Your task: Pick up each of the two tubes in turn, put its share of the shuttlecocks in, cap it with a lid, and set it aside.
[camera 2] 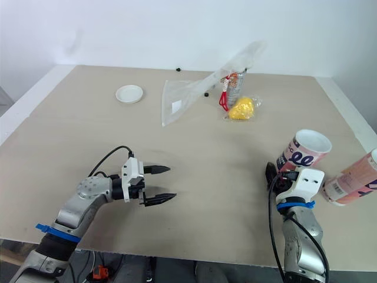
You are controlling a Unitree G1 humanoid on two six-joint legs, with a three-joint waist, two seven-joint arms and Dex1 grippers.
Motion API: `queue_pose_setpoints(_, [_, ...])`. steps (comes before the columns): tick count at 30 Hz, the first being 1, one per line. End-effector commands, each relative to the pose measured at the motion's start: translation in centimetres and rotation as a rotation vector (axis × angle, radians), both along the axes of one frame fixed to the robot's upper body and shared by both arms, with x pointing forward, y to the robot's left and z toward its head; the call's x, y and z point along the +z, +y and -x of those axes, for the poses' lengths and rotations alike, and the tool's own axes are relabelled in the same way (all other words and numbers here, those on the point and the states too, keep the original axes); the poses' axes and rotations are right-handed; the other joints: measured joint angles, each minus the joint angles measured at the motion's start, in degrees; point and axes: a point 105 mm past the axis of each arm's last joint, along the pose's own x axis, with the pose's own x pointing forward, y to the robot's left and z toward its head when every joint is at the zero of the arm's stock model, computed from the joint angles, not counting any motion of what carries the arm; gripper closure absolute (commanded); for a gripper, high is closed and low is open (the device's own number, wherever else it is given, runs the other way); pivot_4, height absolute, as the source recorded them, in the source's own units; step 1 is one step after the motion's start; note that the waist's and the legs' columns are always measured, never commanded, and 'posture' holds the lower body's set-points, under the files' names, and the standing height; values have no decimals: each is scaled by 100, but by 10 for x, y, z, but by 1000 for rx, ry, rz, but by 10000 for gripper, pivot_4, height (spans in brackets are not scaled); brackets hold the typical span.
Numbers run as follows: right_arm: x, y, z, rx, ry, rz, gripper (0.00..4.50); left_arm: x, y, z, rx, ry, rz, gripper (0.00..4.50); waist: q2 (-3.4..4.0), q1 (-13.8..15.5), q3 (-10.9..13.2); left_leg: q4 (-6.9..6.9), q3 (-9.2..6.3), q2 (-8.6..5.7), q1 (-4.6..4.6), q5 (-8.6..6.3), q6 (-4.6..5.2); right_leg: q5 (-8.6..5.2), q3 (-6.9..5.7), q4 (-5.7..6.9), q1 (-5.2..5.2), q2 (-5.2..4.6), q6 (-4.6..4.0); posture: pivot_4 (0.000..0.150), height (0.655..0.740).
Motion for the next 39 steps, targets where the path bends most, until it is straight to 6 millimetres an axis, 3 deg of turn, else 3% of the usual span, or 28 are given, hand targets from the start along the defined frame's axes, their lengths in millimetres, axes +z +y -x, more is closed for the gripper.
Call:
queue_pose_setpoints(1, [6,-11,0,-40,-24,27,8878,14,-6,2,-23,-50,18,0,0,-1,0,-1,0,0,0,0,0,0,0,0,0,0,1,1500,7400])
queue_pose_setpoints(7, [-5,-6,0,4,9,-4,8878,15,-6,1,-26,-53,15,0,-1,-2,-1,-3,-1,0,0,0,1,0,0,0,1,1,2,1500,7400])
queue_pose_setpoints(9, [-6,-3,1,22,14,-7,1189,15,-5,1,-26,-52,13,0,-1,-3,-1,-3,-2,0,2,1,2,-1,0,-1,3,1,2,1500,7400])
queue_pose_setpoints(17, [-4,-7,8,16,17,6,1189,15,-6,-1,-27,-50,10,0,-3,-1,-2,-6,-3,1,6,1,2,-5,-1,-1,6,1,-5,1500,7400])
queue_pose_setpoints(24, [2,3,28,72,40,21,1189,15,-5,-3,-23,-52,7,0,-1,2,-3,-18,-7,-3,5,1,1,-10,-1,-1,5,1,-10,1500,7400])
queue_pose_setpoints(31, [8,1,52,113,86,44,1189,15,-5,-4,-29,-49,4,0,0,3,-4,-25,-9,-5,4,0,0,-28,-2,-1,4,-1,-3,1500,7400])
queue_pose_setpoints(35, [11,16,68,204,123,41,1189,14,-4,-5,-22,-46,0,0,6,3,-6,-26,-10,-2,6,0,0,-29,-3,-1,4,0,-5,1500,7400])
queue_pose_setpoints(39, [17,49,77,455,132,137,1189,13,-2,-7,1,-40,0,0,6,0,-6,-25,-6,-2,6,0,0,-29,-2,-2,3,-4,-6,1500,7400])
